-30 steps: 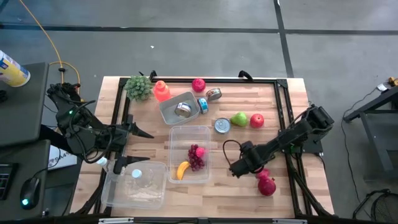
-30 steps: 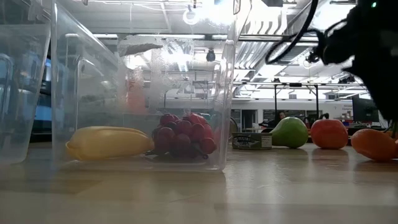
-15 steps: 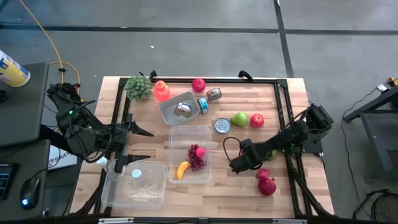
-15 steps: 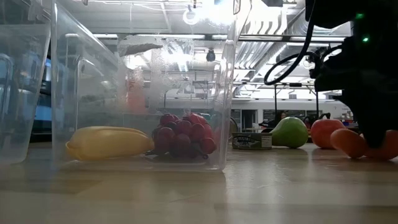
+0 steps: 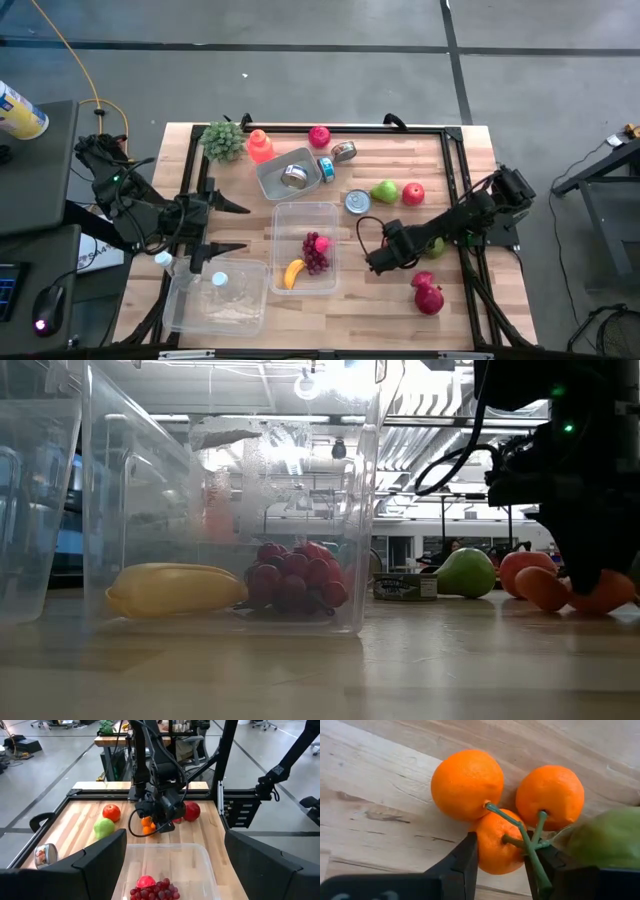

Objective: Pick & Place Food Item
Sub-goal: Put the bunch of oranges into the right transparent bin

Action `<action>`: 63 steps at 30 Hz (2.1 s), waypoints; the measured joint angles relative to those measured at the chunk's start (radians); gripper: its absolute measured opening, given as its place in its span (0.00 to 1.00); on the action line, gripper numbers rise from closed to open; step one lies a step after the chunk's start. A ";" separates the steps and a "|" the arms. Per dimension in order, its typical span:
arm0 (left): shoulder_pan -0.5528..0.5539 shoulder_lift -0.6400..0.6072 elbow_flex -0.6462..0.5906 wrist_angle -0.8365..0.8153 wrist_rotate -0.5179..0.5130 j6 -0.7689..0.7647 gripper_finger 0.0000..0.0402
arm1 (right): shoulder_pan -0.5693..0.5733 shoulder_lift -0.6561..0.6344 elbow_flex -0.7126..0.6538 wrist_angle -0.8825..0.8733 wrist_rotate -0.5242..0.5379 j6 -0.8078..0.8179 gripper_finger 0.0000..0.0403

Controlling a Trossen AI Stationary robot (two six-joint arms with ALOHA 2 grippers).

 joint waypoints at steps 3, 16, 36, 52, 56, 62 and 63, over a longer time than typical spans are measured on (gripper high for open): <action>0.000 0.000 0.000 0.002 0.000 0.000 0.82 | 0.001 0.000 0.034 0.009 -0.015 -0.001 0.26; 0.000 0.000 0.000 0.035 0.003 0.018 0.82 | -0.048 -0.047 0.547 -0.034 0.438 -0.313 0.26; -0.001 0.003 0.000 0.023 0.058 -0.005 0.82 | -0.156 0.151 0.578 0.411 0.139 -0.680 0.26; -0.001 0.003 0.000 0.023 0.057 0.018 0.82 | -0.162 0.151 0.578 0.431 0.065 -0.723 0.64; -0.001 0.003 0.000 0.023 0.057 0.018 0.82 | -0.165 0.151 0.578 0.430 0.053 -0.722 0.85; -0.001 0.003 0.000 0.023 0.057 0.017 0.82 | -0.164 0.151 0.578 0.430 0.062 -0.726 0.97; -0.001 0.003 0.000 0.023 0.057 0.017 0.82 | -0.164 0.151 0.578 0.430 0.062 -0.726 0.97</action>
